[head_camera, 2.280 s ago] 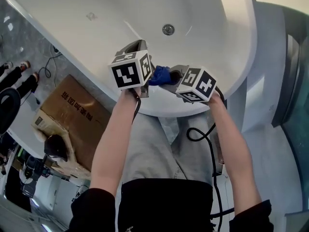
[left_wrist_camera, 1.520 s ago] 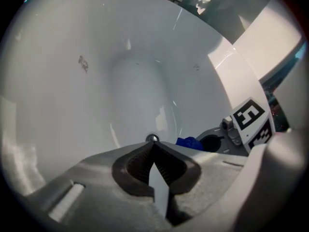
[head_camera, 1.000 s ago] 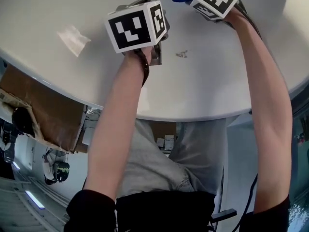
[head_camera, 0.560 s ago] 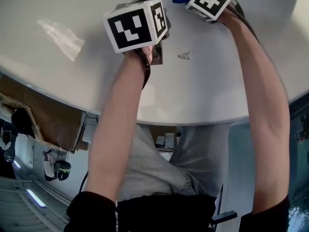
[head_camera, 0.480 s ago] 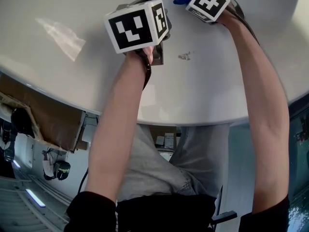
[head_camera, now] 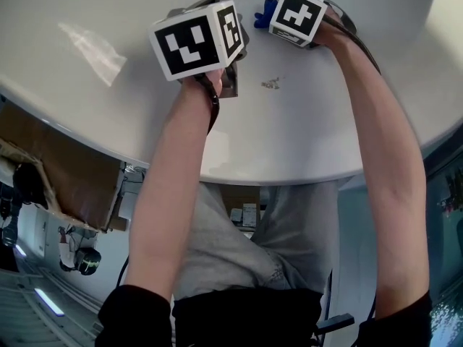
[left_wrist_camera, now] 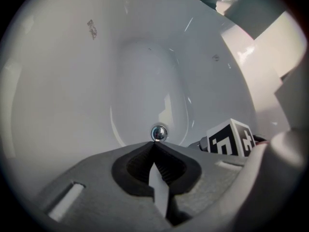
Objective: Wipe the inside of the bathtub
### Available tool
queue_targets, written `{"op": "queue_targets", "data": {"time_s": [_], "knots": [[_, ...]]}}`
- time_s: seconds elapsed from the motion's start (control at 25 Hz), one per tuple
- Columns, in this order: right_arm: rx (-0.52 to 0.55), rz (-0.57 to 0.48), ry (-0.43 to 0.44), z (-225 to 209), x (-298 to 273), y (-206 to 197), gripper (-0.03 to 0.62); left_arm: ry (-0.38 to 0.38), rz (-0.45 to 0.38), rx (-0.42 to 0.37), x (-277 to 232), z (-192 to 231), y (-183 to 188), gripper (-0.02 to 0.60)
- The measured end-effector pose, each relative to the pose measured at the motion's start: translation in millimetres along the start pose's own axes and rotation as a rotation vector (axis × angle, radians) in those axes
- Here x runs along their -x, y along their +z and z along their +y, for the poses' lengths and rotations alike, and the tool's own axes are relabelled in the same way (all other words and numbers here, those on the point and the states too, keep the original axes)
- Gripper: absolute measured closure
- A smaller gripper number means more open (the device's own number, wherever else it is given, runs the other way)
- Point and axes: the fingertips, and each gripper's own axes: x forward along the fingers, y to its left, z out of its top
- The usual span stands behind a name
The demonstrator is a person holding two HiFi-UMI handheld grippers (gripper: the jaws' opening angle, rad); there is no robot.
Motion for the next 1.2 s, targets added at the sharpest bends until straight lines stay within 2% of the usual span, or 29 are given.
{"op": "queue_targets", "data": {"time_s": [0.32,0.68,1.2], "knots": [[-0.036,-0.049,0.073,49.7,18.0,6.4,0.520,-0.006,-0.025,-0.011,26.8,-10.1,3.8,0.580],[0.009,-0.006,0.193,124.3,47.1,7.2,0.520,-0.021,-0.037,-0.035,67.5,-19.3,10.0,0.580],[-0.038,-0.051,0.215,195.3,88.5,0.4,0.520,-0.047,-0.061,-0.077,119.3,-42.5,10.9,0.580]]}}
